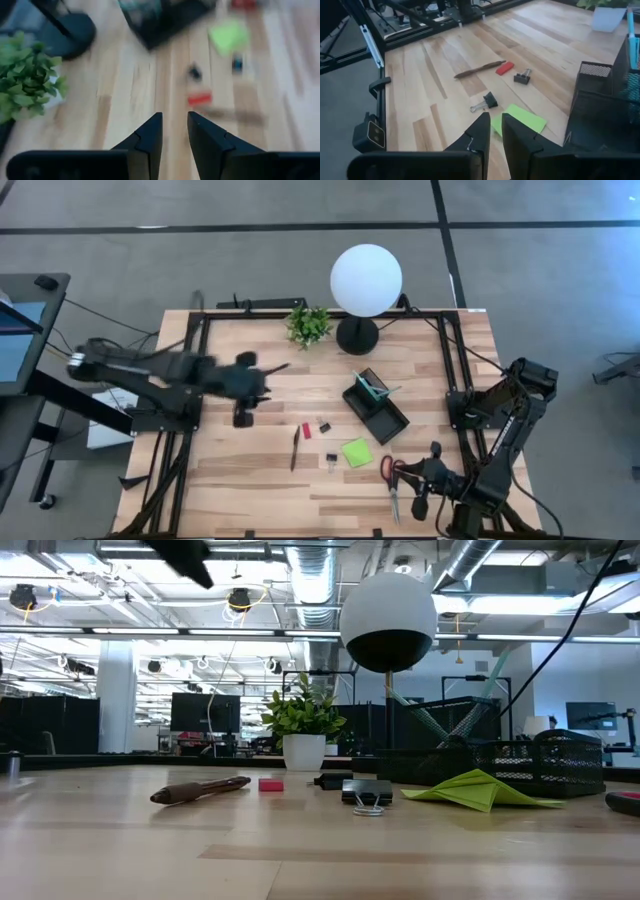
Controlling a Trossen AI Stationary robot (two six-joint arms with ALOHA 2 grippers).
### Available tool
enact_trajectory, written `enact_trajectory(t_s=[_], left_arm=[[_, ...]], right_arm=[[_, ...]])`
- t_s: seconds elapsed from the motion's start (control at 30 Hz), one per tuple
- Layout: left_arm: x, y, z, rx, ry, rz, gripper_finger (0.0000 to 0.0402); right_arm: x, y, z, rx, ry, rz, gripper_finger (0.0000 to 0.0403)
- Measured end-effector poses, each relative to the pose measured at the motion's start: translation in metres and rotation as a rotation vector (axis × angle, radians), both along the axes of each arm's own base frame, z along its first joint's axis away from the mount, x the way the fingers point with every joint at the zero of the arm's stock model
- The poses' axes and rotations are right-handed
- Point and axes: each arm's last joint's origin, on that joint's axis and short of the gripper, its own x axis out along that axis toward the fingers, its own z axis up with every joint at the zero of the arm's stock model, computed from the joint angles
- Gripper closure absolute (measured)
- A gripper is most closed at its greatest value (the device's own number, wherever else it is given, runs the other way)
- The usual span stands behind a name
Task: Pick and place office supplies into organizer
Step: Put the brown ballpoint pen into the desk organizer
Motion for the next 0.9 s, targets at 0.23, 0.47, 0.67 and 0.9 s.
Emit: enact_trajectory(t_s=[0.23,0.47,0.67,0.9], left_arm=[[-0.035,-0.026,-0.090,-0.195,-0.553,0.229,0.0315],[-0.038,-0.050,-0.137,-0.396,-0.628,0.252,0.0315],[-0.006,-0.095,-0.140,-0.334,-0.555,0.247,0.0315],[0.031,-0.137,-0.161,-0.238,-0.466,0.487,0.0315]], right_arm=[[0.014,-0.008,0.000,-0.040,0.008,-0.036,0.0360],[0.038,-0.026,0.000,-0.192,0.076,-0.063,0.0360],[0.073,-0.061,0.000,-0.307,0.176,-0.154,0.0360],[0.109,-0.115,0.003,-0.257,0.332,-0.275,0.0360]])
